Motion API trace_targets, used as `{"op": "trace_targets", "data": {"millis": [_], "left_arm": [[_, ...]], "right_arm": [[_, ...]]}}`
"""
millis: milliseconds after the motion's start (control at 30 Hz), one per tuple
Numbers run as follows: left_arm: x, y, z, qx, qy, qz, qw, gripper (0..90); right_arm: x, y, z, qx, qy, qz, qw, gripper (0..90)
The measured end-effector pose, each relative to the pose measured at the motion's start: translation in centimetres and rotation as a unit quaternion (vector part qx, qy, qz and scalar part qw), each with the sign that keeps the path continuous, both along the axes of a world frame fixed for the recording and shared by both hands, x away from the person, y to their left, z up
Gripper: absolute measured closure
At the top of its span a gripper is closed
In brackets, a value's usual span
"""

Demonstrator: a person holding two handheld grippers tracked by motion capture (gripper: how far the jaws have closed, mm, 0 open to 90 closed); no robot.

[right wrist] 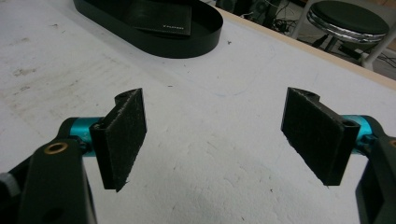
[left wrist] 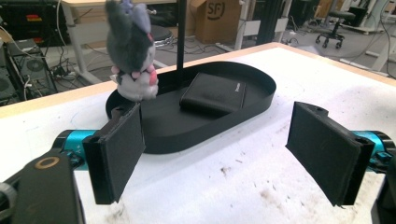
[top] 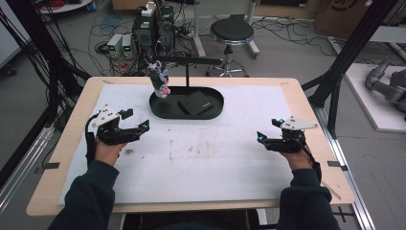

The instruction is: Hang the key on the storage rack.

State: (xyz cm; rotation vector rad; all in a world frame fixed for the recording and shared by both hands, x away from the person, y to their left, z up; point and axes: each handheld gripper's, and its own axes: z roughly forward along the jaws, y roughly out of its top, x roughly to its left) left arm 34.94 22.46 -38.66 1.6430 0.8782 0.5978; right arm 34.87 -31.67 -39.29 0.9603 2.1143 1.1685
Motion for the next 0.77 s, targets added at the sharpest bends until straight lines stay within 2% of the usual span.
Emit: {"op": "trace_targets", "data": {"millis": [67,233,400,767], "left_arm": [[-0.3,0.0,-0.5,0.003,0.0,0.002,1.0,18.6],[-0.5,0.1,-1.6,0.014,0.017,0.011,0.9997,18.7],[-0.7,0.6,-1.5,0.008,0.006,0.02,0.9998,18.8],[-0.5,1.0,-1.7,0.008,0.007,0.031,0.9995,19.0]], "right_arm": [[0.1,0.1,0.0,0.001,0.0,-0.001,1.0,22.6],[0.5,0.2,-0.2,-0.007,0.005,0.001,1.0,22.5],[0.6,0.2,-0.3,-0.01,0.007,0.0,0.9999,22.5],[0.6,0.0,-0.2,-0.007,0.004,-0.002,1.0,22.5]]}}
